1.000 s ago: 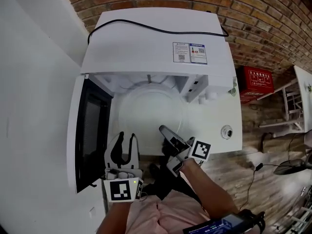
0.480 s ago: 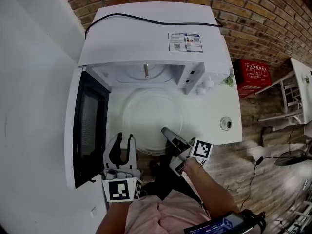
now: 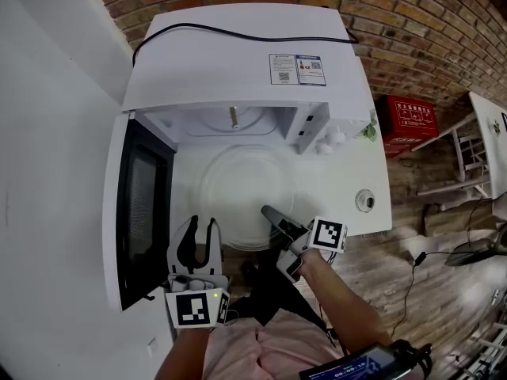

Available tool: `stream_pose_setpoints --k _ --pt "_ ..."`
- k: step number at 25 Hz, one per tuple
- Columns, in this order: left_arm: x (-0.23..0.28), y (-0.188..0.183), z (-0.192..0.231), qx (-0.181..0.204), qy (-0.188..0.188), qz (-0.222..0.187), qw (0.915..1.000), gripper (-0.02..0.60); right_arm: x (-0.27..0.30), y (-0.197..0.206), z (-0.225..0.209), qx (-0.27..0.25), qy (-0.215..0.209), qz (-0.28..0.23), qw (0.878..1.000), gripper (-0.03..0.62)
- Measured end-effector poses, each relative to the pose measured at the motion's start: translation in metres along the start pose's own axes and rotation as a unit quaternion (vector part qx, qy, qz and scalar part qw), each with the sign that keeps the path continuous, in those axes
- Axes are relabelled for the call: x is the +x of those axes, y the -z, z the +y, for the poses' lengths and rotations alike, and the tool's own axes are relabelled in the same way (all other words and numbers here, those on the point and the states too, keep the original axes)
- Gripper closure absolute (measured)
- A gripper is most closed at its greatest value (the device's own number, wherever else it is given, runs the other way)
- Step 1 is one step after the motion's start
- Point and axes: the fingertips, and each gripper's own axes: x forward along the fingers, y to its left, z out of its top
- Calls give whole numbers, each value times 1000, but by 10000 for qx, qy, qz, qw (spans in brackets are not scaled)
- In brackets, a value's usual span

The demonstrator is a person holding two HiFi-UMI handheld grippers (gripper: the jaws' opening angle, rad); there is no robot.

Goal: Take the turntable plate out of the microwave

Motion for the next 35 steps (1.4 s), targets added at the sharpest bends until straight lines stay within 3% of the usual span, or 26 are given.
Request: stream_pose_setpoints --k 9,18,35 --pt "1 -1 3 -45 -4 -46 10000 459 3 2 -2 285 319 43 9991 565" --pt "0 -1 6 -81 -29 -46 10000 459 5 -1 -3 557 244 168 9980 563" --pt "0 1 7 -86 -49 -17 9999 460 5 -7 -2 539 242 268 9979 563"
